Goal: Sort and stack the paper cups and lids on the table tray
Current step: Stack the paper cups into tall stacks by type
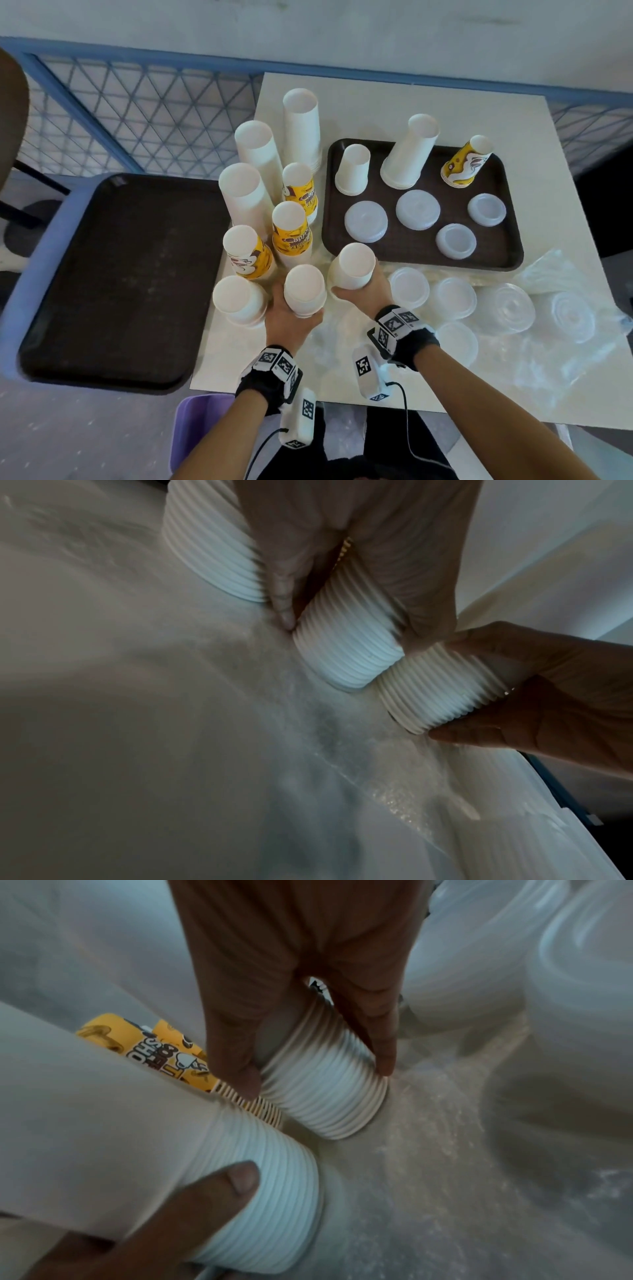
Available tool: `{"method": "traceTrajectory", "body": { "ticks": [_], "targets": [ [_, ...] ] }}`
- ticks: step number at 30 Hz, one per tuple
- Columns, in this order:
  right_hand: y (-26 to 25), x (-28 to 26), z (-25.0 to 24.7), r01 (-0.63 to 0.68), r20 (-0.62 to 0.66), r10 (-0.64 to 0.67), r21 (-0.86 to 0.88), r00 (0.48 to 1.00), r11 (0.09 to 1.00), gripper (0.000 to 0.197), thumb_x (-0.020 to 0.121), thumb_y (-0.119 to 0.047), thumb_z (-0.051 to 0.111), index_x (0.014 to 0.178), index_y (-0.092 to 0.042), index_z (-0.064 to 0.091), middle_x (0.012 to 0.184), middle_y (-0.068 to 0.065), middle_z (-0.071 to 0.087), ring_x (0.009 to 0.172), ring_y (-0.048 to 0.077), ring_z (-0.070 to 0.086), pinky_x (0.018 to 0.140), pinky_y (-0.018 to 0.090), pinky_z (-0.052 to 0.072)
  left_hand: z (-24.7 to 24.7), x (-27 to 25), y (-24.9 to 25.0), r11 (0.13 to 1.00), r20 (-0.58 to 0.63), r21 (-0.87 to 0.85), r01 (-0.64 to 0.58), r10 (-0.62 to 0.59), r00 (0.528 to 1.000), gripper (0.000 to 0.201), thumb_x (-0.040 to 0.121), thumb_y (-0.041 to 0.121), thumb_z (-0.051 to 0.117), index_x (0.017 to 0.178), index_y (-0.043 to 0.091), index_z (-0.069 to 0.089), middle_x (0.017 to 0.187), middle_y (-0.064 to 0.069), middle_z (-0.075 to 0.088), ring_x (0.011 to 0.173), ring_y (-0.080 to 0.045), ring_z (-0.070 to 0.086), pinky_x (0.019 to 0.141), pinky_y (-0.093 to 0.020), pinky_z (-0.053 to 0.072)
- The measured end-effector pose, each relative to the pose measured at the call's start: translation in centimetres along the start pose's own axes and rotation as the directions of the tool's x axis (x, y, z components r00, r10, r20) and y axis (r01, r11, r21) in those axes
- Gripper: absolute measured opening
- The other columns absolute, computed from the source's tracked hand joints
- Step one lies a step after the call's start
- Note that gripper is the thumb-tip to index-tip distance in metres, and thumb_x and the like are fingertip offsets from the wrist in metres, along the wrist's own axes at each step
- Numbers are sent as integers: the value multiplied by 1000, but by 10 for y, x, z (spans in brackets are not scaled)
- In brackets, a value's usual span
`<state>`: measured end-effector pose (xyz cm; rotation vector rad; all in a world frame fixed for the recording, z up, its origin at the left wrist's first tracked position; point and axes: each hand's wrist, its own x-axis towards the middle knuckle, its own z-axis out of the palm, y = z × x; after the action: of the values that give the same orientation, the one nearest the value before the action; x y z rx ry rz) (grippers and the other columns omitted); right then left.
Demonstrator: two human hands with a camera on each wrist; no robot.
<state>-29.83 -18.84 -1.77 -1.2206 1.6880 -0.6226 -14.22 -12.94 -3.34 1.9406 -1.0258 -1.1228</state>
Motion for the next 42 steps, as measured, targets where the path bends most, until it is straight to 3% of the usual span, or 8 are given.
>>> {"method": "traceTrajectory", "body": {
  "ticks": [7,10,15,18,22,28,35,42],
  "targets": [
    [-13,-10,-14,19,60,-22,51,998,999,79,61,-14,85,128,-13,42,115,-1,56,105,16,54,83,22,40,10,-6,-2,997,-59,25,-67,68,996,73,54,34,81,112,8,47,94,-6,56,91,-29,58,71,-23,38],
    [-21,-14,-39,48,78,-54,81,995,996,75,61,-11,85,124,-14,45,101,-11,57,90,5,55,70,9,41,11,-14,4,996,-99,-1,-90,89,991,81,45,39,78,117,13,51,100,13,57,96,-17,57,80,-16,37],
    [-52,-1,-103,190,-9,-190,141,982,972,64,61,-6,84,110,-26,48,97,-19,53,90,-6,54,78,8,43,23,-18,51,966,-68,-162,-201,192,979,73,41,40,76,108,45,45,100,35,56,96,13,53,84,-6,42],
    [-71,17,-142,295,-72,-288,149,955,944,58,65,-1,81,95,-35,44,92,-22,51,82,-21,53,71,2,43,45,5,107,941,-139,-109,-319,303,943,74,46,34,83,112,31,49,98,30,54,91,16,49,80,5,34],
    [-81,44,-183,305,-114,-288,199,951,931,52,67,-1,79,104,-23,50,95,-11,57,80,-18,55,69,1,44,63,56,175,926,-180,-28,-376,366,913,80,57,39,83,122,7,48,110,5,58,99,-3,51,80,-3,36],
    [-102,69,-206,309,-125,-289,190,949,932,83,47,-39,83,119,-11,52,114,7,62,107,20,59,95,40,49,81,120,232,963,-191,4,-270,266,945,79,67,28,80,129,14,35,118,-3,58,109,-22,55,80,-16,34],
    [-149,92,-223,361,-73,-353,197,933,912,67,56,-20,86,114,-12,55,99,-5,62,93,3,61,83,29,53,106,160,217,979,-167,53,-198,204,965,78,64,21,80,127,12,36,118,-6,58,109,-26,54,81,-24,37],
    [-191,115,-208,313,2,-322,226,947,922,78,46,-30,83,117,-14,55,106,-2,66,99,13,63,85,43,55,118,183,187,988,-156,56,-145,152,976,81,58,20,84,125,7,40,123,-10,56,113,-31,53,86,-32,44]
  ]
}}
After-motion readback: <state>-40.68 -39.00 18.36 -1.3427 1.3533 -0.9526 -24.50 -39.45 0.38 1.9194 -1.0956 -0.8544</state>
